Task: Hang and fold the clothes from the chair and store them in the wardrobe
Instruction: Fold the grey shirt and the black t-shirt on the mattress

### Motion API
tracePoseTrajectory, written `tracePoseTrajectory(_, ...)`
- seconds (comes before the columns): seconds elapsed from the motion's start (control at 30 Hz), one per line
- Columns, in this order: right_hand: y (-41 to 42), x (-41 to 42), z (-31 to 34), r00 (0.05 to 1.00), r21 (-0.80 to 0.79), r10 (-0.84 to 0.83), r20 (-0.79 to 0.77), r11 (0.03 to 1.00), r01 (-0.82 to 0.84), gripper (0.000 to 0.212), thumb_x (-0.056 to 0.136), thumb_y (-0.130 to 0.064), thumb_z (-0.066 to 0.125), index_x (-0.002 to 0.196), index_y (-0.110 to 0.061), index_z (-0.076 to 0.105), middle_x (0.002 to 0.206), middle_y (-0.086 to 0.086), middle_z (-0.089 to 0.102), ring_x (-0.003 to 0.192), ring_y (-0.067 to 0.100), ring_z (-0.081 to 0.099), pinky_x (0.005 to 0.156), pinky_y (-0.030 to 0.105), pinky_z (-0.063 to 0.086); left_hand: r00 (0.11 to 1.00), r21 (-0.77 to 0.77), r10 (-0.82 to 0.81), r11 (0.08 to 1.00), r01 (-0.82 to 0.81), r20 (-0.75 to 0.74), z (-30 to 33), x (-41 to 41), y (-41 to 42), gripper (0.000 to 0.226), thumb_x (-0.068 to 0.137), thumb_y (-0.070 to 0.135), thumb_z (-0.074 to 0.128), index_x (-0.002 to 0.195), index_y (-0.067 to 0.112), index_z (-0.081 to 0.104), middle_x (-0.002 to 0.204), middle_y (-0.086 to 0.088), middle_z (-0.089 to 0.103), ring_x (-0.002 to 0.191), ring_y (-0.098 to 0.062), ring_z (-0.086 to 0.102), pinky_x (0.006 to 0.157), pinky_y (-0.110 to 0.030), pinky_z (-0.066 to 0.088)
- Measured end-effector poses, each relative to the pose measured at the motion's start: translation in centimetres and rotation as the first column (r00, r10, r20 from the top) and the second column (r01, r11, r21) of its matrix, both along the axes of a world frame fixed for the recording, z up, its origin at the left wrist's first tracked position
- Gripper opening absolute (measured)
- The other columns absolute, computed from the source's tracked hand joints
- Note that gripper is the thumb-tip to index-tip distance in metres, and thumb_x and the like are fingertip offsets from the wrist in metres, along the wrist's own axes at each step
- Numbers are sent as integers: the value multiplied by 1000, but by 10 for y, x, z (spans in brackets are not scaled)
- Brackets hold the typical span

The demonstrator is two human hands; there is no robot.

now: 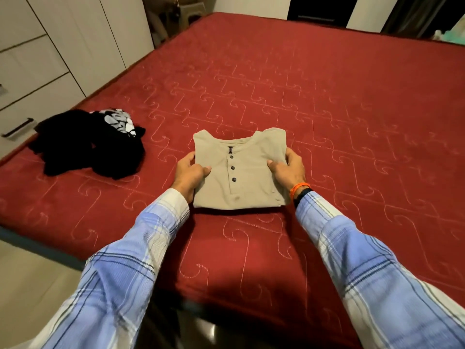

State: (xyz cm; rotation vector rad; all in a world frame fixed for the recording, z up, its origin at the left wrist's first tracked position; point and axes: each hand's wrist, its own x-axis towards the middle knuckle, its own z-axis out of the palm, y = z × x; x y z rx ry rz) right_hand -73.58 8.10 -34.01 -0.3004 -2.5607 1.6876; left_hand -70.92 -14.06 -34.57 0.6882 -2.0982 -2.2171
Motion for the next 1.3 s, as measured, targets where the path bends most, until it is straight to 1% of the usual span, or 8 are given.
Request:
tracePoseTrajectory(0.13,-10,-76,19,998,33,-14,-61,999,16,24,85,-16,69,109,-17,64,96,-6,66,94,18,63,87,30,50,998,-8,30,1000,-30,-51,21,-74,-10,43,86,-14,55,121,10,60,104,-6,69,79,-15,65,66,-26,54)
tracePoseTrajectory(0.23,-17,-122,24,997,212,-46,-64,975,59,47,88,-28,66,130,-11,51,124,8,61,114,29,57,93,33,43,994,18,77,997,-76,-78,30,-126,-19,54,83,-9,64,133,9,52,113,-8,68,93,-21,67,76,-33,57)
tracePoseTrajectory(0.33,-23,-145,3,998,660,34,-44,751,3,65,92,-43,58,142,-10,34,142,15,38,125,39,42,101,48,37,1000,-130,29,991,-29,3,7,-150,-28,70,78,4,76,140,14,43,122,-5,64,102,-20,64,83,-31,53)
tracePoseTrajectory(0.4,-26,-147,-25,987,748,155,38,650,-131,59,95,-48,50,142,-14,37,144,14,36,125,38,40,101,48,35,997,-306,-70,949,76,31,-22,-144,-29,77,70,18,81,139,17,45,127,-4,62,108,-20,61,95,-35,51)
tracePoseTrajectory(0.57,-28,-132,-74,989,762,150,-13,642,-87,54,101,-52,31,148,-25,37,156,8,30,137,31,31,109,46,25,989,-643,-128,764,54,-69,-65,-130,-32,67,81,29,74,142,25,49,138,-2,52,126,-19,50,106,-32,38)
tracePoseTrajectory(0.77,-30,-128,-52,982,697,171,73,695,-173,54,99,-48,39,145,-20,38,158,11,23,139,34,26,112,47,21,987,-635,-156,766,98,-36,-49,-122,-31,67,83,22,74,144,19,46,142,-3,51,129,-20,48,108,-30,35)
tracePoseTrajectory(0.9,-51,-103,-28,969,736,209,-132,676,-46,47,90,-36,59,131,-14,53,148,10,37,132,31,33,107,44,28,991,-605,-128,792,83,-32,-36,-100,-34,67,76,18,78,138,17,52,134,-2,59,119,-18,57,107,-36,43)
tracePoseTrajectory(1.3,-233,-37,10,814,415,568,-123,775,-478,31,83,-24,69,113,-17,64,109,3,64,89,15,62,92,36,50,929,-677,274,636,-370,-250,13,1,-170,23,77,15,74,98,26,69,91,3,71,80,-10,67,86,-33,54)
